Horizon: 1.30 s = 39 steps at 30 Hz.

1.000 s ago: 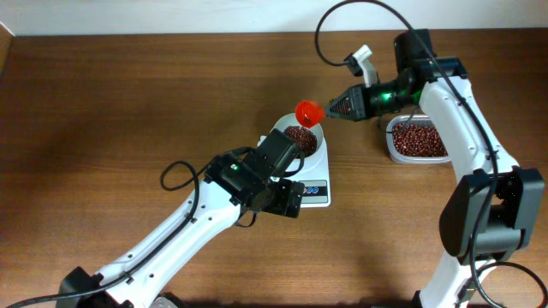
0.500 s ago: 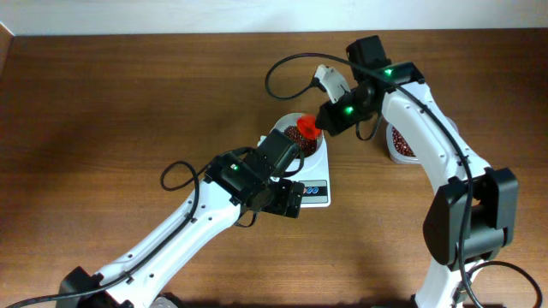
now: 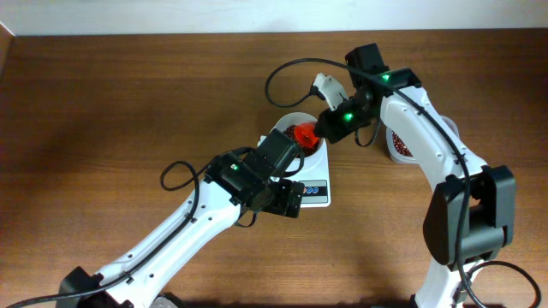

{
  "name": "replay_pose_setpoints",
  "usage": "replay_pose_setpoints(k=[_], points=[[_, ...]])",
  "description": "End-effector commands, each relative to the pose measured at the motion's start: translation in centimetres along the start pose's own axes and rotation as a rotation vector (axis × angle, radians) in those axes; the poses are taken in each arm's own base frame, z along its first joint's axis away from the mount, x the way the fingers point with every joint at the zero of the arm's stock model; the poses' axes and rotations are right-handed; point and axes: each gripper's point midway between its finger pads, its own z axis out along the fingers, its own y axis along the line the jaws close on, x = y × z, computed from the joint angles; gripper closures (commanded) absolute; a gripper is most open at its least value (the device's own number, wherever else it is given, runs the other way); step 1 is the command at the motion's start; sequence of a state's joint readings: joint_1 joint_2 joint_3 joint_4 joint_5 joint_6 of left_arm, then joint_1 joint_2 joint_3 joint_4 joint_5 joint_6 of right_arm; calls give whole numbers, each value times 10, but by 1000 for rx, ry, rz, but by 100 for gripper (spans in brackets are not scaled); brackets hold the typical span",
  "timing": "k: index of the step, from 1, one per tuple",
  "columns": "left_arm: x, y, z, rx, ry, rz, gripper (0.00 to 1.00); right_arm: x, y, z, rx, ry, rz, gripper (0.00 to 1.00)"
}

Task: Scoop item into bowl and weigh 50g on scale

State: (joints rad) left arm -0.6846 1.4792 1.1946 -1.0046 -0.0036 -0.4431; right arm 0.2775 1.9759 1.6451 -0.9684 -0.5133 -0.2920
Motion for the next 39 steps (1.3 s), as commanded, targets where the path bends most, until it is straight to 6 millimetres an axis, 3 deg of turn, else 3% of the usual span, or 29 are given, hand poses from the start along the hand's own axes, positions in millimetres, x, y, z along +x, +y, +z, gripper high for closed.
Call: replay_pose_setpoints(k=[1,15,25,37,39], points=[[2,-1,-1,5,0,-11,1,5,16,7,-105,8,12,96],[2,-1,0,5,1,-11,1,2,39,2,-245,-16,63,96],[2,-1,-1,5,0,-11,1,-13,23,-40,-442,-170,206,96],[2,0,0,5,1,-11,1,-15,13,-37,-384,-177,180,96],[2,-1,-1,5,0,-11,1,-11,3,-32,-316,-157,180,96]])
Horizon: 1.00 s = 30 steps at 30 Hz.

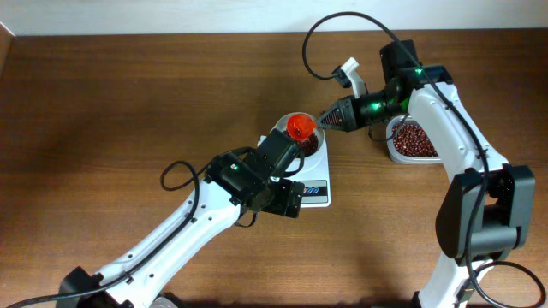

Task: Scoop item into bowl and weigh 50g on scale

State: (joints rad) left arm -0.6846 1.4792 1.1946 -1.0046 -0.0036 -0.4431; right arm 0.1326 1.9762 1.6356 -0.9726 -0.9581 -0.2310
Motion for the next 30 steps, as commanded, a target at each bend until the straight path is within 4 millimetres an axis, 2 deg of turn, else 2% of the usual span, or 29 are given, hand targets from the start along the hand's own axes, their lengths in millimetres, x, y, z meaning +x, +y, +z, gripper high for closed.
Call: replay_pose_setpoints(k=[1,4,8,11,18,23,26,30], points=[[2,-1,0,5,0,-11,1,6,-21,4,106,35,4,96],[2,0,0,5,1,-11,1,8,-35,7,209,59,-23,96],[2,0,0,5,1,-11,1,10,-39,21,312,108,-82,96],[2,-1,0,5,1,-11,1,11,-55,24,475,147,-134,96],[2,0,0,5,1,-11,1,25,-54,38,470,187,-139,96],[2,0,0,5,1,-11,1,40,-41,47,439,245,-128,96],[2,-1,-1,5,0,-11,1,45,-26,53,355,255,-105,96],[2,-1,0,5,1,-11,1,50,-20,54,323,269,-85,96]])
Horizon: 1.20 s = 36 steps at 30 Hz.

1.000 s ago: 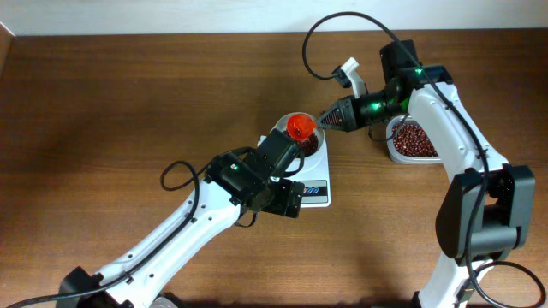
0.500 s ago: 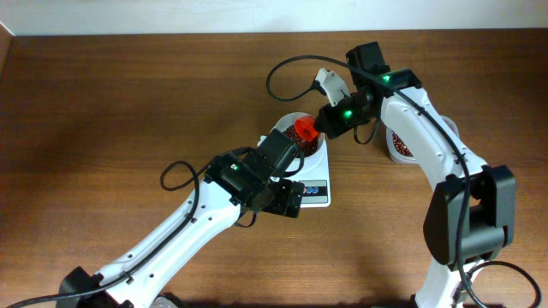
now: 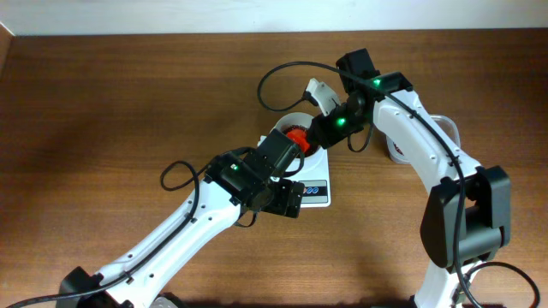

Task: Scoop item into bowl and weigh 50g on scale

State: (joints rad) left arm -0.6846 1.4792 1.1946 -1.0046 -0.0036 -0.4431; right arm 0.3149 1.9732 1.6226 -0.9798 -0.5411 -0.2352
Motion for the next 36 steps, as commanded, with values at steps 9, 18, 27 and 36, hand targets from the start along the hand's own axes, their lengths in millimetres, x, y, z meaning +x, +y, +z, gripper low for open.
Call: replay_pose_setpoints(k=[9,18,27,36], points=[[2,0,0,5,1,-11,1,3,20,-5,-246,-40,86,96],[2,0,0,5,1,-11,1,-7,-2,-17,-238,-106,153,96],[2,-1,0,5,1,-11,1,-11,-10,-27,-267,-143,219,96],[2,-1,0,5,1,-11,1,-16,-4,-29,-309,-160,216,96]])
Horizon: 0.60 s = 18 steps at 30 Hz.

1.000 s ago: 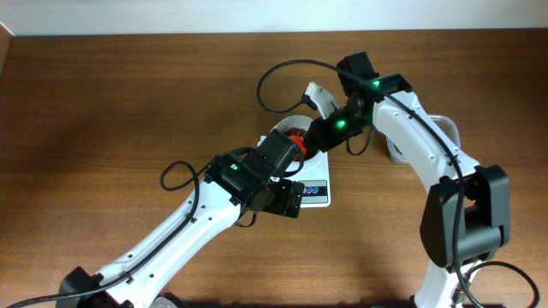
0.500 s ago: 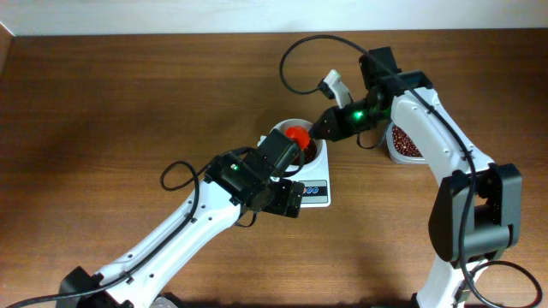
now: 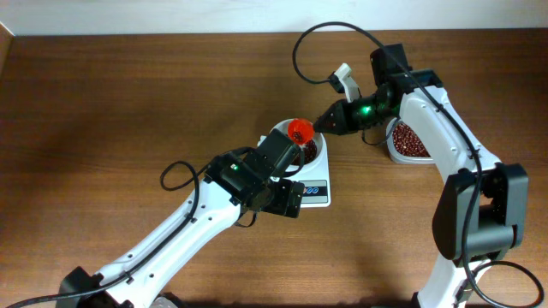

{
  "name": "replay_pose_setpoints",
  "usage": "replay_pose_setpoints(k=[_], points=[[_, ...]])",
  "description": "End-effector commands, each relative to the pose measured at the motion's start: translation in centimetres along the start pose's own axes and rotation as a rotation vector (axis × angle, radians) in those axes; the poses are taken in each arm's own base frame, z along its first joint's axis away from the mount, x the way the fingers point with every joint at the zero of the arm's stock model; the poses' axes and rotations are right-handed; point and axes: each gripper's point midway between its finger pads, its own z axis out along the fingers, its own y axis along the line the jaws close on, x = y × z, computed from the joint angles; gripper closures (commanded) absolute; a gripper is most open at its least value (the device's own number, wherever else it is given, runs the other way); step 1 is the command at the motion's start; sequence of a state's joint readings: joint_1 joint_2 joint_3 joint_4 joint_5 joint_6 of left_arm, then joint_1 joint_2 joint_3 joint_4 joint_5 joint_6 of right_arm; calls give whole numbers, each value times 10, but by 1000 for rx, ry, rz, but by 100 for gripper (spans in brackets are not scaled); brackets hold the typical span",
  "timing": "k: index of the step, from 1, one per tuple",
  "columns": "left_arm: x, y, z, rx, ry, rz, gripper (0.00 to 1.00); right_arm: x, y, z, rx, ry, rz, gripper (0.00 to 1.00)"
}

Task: Scoop item into bowl and weigh 50g on scale

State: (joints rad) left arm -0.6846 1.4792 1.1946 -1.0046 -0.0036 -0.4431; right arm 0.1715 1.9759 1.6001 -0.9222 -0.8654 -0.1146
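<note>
A white bowl (image 3: 313,152) with dark red beans in it stands on the white scale (image 3: 318,195). Its display (image 3: 314,186) is too small to read. My right gripper (image 3: 325,122) is shut on the handle of an orange scoop (image 3: 298,130), held over the bowl's far-left rim. My left gripper (image 3: 285,151) reaches the bowl's near-left rim. Its own wrist hides the fingers, so whether they grip the rim does not show.
A white container (image 3: 409,141) of red beans stands to the right of the scale, partly under my right forearm. The left arm runs from the bottom left corner up to the scale. A black cable loops above the right wrist.
The right arm has drawn back to the right, and the bean container shows again. The scoop has moved from low in the bowl to its far-left rim. The left arm has not moved.
First the right gripper held the scoop low over the bowl, then at the bowl's far rim with the arm drawn back. Then the scoop was low in the bowl again, and now it is back at the rim. The left arm stayed at the bowl throughout.
</note>
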Motion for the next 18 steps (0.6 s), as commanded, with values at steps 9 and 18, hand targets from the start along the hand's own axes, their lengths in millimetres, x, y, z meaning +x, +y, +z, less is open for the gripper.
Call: replay_pose_setpoints(k=[9,18], points=[[2,-1,0,5,1,-11,1,7,-10,7,27,25,17,96],[2,-1,0,5,1,-11,1,3,-16,14,84,16,-29,96]])
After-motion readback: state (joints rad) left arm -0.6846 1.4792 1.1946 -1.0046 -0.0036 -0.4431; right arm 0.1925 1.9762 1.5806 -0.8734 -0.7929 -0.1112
